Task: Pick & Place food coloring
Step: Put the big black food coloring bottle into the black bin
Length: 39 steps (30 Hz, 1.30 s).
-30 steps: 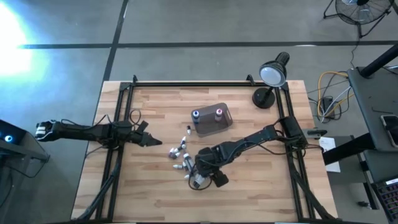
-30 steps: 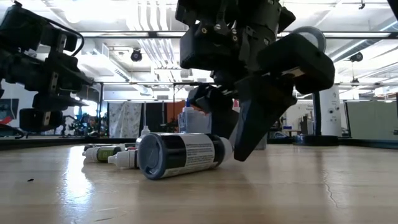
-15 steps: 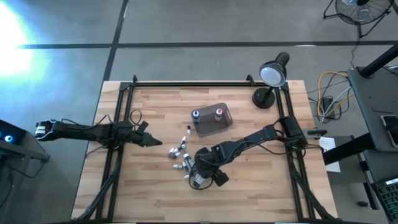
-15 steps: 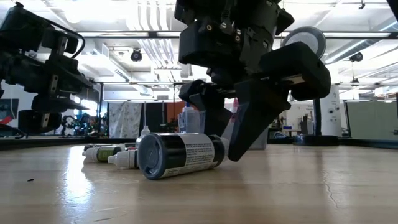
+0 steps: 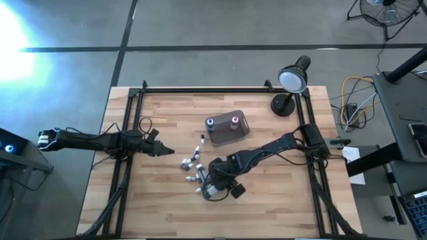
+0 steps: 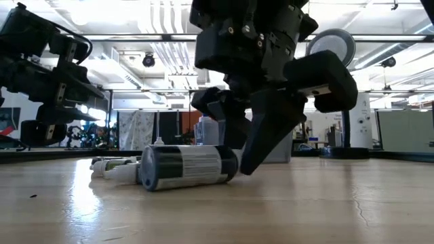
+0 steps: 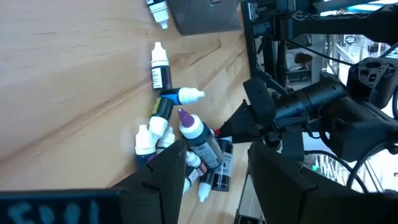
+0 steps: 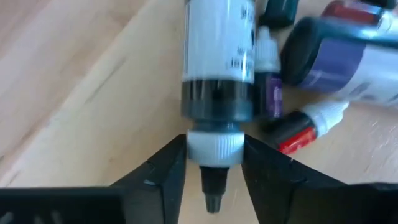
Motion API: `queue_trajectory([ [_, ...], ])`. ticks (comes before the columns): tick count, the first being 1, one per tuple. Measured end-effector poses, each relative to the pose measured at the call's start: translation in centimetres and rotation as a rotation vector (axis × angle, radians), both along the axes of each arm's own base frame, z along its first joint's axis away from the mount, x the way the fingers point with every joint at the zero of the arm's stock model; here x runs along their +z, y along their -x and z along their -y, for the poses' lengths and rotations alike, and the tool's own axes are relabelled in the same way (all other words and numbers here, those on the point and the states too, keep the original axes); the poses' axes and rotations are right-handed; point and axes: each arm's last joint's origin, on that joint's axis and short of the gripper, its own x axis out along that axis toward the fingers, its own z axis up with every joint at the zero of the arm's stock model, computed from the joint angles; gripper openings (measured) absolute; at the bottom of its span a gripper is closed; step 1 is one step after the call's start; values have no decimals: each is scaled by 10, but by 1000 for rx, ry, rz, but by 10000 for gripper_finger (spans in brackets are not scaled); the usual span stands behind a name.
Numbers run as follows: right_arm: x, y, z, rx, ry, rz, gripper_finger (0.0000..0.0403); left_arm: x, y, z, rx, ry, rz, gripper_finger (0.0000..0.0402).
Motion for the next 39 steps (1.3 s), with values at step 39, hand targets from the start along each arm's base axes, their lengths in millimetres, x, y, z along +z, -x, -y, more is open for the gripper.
queue_trajectory([
  [39,9,23,13,-199,-13,-226,106,0,0,-1,15,-27,-1,151],
])
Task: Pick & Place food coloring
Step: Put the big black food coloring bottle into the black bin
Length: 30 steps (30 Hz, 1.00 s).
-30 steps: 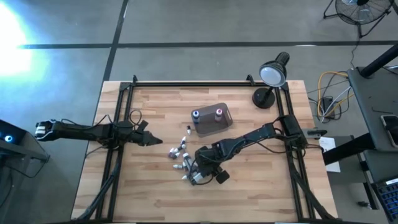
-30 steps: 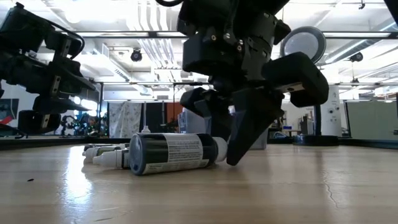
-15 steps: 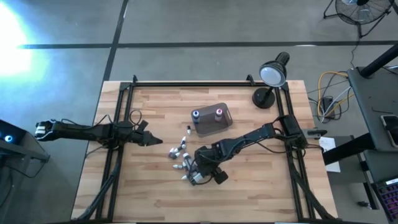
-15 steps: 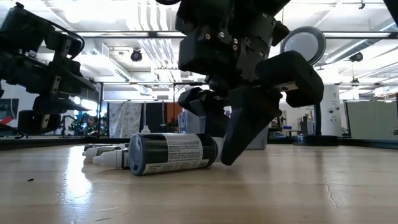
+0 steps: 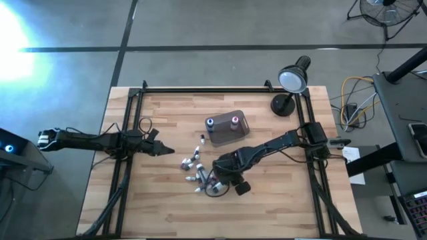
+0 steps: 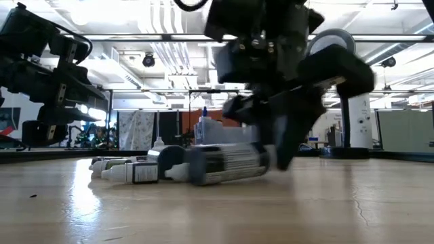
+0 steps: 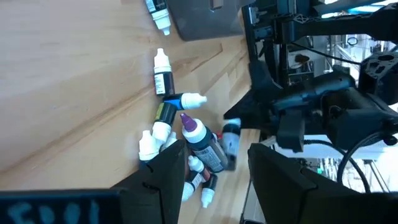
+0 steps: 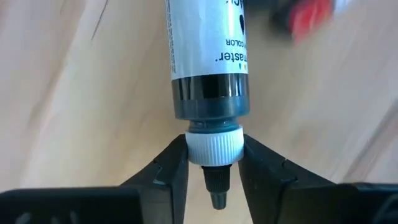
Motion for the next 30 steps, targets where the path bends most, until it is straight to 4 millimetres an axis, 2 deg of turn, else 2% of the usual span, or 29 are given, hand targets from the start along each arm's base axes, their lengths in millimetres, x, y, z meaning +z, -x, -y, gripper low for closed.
queue_trajectory([
  [2,6,9,5,-115,-57,-136,107,0,0,0,15,4,0,151],
  [6,11,33,17,-397,-193,-534,119,0,0,-1,37,21,3,151],
  [10,19,58,22,-589,-165,-881,120,0,0,-1,58,13,5,151],
  [13,24,72,26,-694,-207,-1106,113,1,0,-2,73,8,8,151],
  [18,22,82,24,-851,-295,-1241,112,1,0,-2,73,8,13,151],
  [30,-8,119,21,-1015,-208,-1486,116,2,-1,-1,47,17,27,151],
])
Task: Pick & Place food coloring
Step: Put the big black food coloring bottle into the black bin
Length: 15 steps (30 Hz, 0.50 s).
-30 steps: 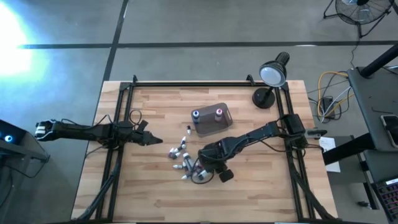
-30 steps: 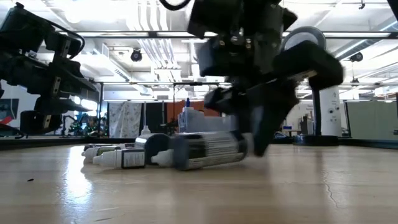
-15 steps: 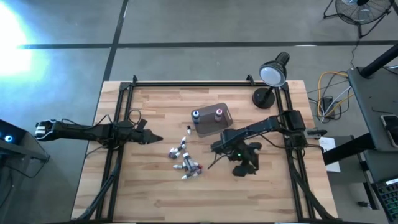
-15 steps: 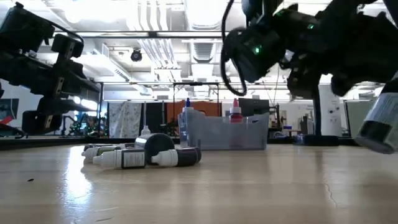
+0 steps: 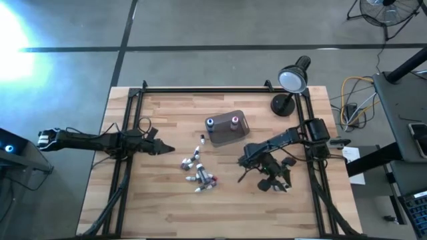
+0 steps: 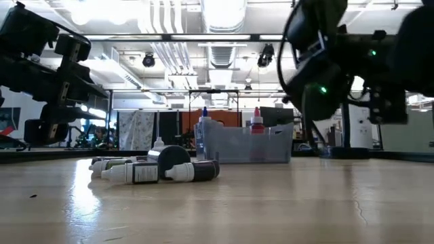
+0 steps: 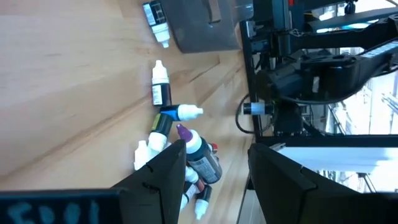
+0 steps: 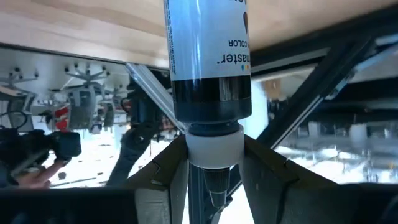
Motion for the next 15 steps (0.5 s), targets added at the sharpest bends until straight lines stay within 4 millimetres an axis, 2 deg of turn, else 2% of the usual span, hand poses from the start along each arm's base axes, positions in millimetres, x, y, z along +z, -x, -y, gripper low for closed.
queue_trajectory([
  [9,-10,19,-11,-49,-37,-115,122,0,0,1,-71,-56,3,151],
  [15,-14,27,-10,-81,-40,-167,124,0,0,2,-101,-81,5,151],
])
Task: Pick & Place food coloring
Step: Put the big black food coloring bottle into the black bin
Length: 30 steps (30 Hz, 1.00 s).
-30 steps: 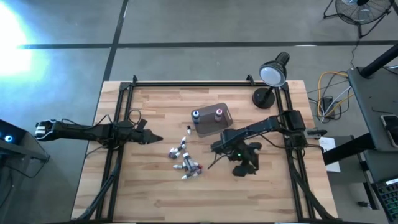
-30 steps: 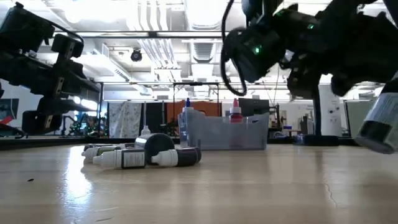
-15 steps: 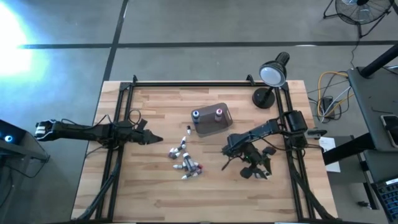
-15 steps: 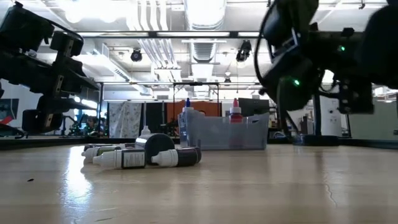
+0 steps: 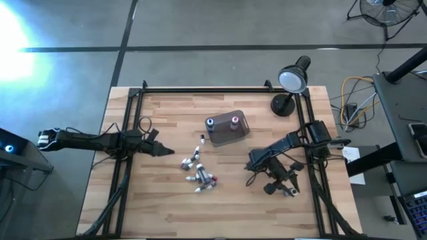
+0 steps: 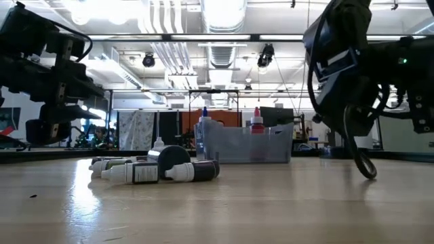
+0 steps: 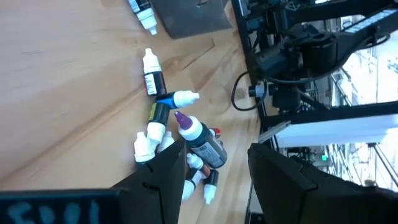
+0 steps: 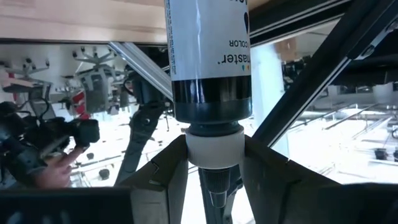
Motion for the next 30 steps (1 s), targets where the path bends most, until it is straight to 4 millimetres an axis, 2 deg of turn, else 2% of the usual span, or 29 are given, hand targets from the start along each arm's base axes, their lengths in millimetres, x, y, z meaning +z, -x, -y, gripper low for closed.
queue_trajectory([
  [6,-2,1,0,-4,-6,11,125,0,0,1,-58,-31,5,151],
  [12,-5,-8,-2,-8,-16,93,133,0,0,2,-87,-64,9,151],
  [24,-2,-22,-5,47,8,219,213,0,0,2,-87,-66,9,151],
  [30,1,-28,-7,157,73,289,253,0,0,2,-87,-65,8,151],
])
